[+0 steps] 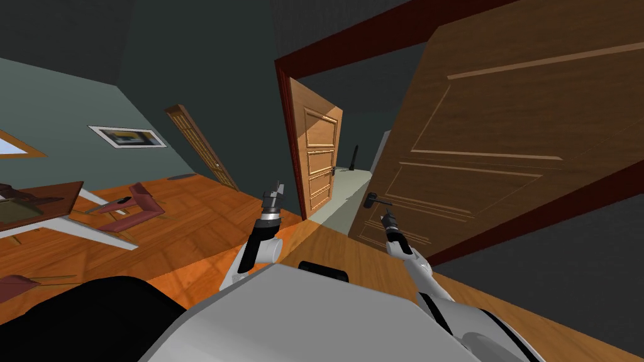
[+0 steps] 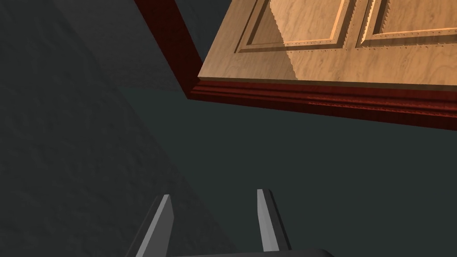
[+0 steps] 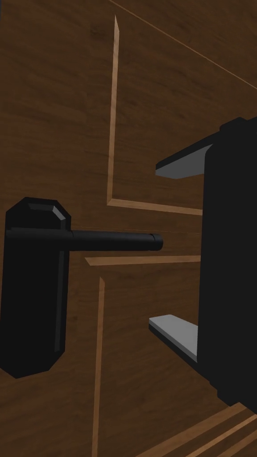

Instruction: Push the door open

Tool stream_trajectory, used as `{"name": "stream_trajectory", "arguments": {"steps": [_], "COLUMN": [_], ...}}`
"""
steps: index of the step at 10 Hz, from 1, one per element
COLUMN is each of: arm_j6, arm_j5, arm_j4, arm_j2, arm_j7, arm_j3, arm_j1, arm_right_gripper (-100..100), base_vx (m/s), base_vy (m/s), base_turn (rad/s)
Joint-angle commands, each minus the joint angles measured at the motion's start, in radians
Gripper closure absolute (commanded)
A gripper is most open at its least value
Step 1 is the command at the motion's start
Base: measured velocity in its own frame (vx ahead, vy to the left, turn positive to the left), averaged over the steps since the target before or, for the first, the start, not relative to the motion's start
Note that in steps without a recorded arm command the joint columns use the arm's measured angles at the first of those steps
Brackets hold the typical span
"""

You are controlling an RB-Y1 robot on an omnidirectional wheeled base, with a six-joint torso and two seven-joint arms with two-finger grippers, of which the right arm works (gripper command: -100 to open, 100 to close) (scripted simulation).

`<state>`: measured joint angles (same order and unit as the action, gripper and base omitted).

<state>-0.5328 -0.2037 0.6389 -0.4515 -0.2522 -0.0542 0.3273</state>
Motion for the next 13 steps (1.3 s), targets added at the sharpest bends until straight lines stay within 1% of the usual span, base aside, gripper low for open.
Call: {"name": "stream_trajectory", "arguments": {"steps": [1, 4, 7, 9, 10, 11, 13], "arm_j6": [0.000, 0.000, 0.001, 0.001, -0.001, -0.001, -0.001], "arm_j5": [0.000, -0.002, -0.005, -0.006, -0.005, -0.005, -0.005], "arm_j4": [0.000, -0.008, -0.015, -0.018, -0.020, -0.020, -0.020], "arm_j2": [0.000, 0.001, 0.003, 0.004, 0.004, 0.004, 0.004], "arm_j7": [0.000, 0.004, 0.010, 0.013, 0.012, 0.012, 0.012], "arm_j3": [0.000, -0.007, -0.016, -0.020, -0.018, -0.018, -0.018], "arm_j1": [0.000, 0.005, 0.009, 0.011, 0.011, 0.011, 0.011], "arm_right_gripper": [-100, -100, -100, -100, -100, 100, 100], "base_vx": [-0.002, 0.170, 0.206, 0.199, 0.083, -0.010, -0.020], "base_vy": [-0.029, -0.041, -0.082, -0.032, -0.017, 0.003, 0.001], "base_turn": [0.029, 0.026, 0.032, 0.022, 0.007, -0.002, 0.010]}}
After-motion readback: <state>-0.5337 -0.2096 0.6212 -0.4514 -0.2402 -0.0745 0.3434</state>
